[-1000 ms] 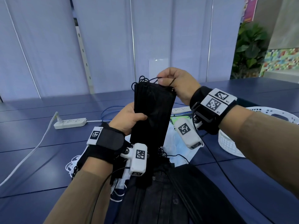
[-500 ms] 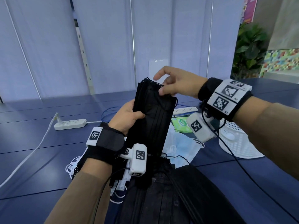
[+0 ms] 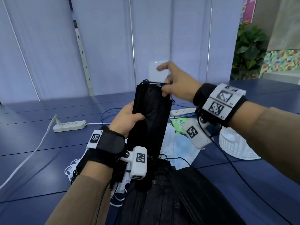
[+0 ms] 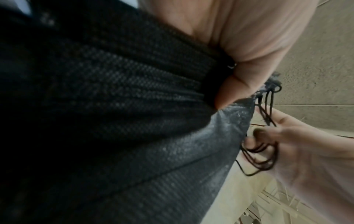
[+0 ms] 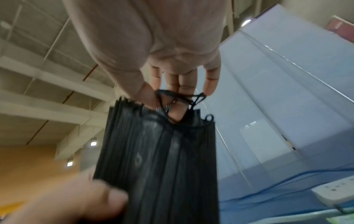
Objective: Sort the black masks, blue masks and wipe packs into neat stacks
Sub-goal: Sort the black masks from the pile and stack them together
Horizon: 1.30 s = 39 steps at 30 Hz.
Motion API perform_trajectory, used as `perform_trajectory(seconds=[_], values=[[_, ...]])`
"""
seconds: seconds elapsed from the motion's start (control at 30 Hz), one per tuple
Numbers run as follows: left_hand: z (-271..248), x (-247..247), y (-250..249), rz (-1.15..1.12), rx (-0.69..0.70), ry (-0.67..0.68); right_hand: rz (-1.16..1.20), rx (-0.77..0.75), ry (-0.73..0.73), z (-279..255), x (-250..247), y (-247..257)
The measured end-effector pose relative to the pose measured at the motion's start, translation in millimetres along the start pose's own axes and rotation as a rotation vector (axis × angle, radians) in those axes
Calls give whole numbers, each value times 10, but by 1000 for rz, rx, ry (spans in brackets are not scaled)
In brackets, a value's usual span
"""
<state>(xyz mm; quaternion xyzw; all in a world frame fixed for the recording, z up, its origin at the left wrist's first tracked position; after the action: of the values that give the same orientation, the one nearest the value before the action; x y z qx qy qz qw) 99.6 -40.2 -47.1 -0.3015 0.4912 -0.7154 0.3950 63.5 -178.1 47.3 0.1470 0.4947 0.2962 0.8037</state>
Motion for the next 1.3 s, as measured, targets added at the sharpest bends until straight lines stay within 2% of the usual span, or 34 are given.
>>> perform_trajectory(seconds=[0.1,0.2,0.4,0.6,0.67,0.8,0.97,1.1,1.3], values=[[7,-6,-6,24,31,-27,309,33,-114,120,-326,76],[19,30,-4,-5,72,-41,508,22,-62,218,-405,287],[-4,32,-84,-85,156,-97,502,-75,137,274,-171,637],[-19,118,-119,-177,152,-24,496,-85,256,300,57,675],[-27,101,-113,-183,147,-44,438,-86,267,303,78,666],[-38,16,-159,-141,169,-107,118,-114,282,266,97,648],[-49,-1,-231,-119,210,-116,-121,-88,369,198,132,544],[-49,-43,-227,-120,221,-158,-317,-56,395,153,23,471],[-34,-42,-203,-107,213,-150,-626,-46,437,49,-6,409]])
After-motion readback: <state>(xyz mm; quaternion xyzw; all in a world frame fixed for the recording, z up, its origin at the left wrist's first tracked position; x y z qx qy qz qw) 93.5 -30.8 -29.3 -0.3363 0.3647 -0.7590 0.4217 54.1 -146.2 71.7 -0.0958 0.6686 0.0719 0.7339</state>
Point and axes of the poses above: each hand's wrist, its own z-axis towards the middle knuckle, its own x-axis out of the palm, y = z × x, the point moved 8 cm from there along z, towards the middle knuckle, and after that the axes turned 9 degrees about -z, right-handed, at the moved point
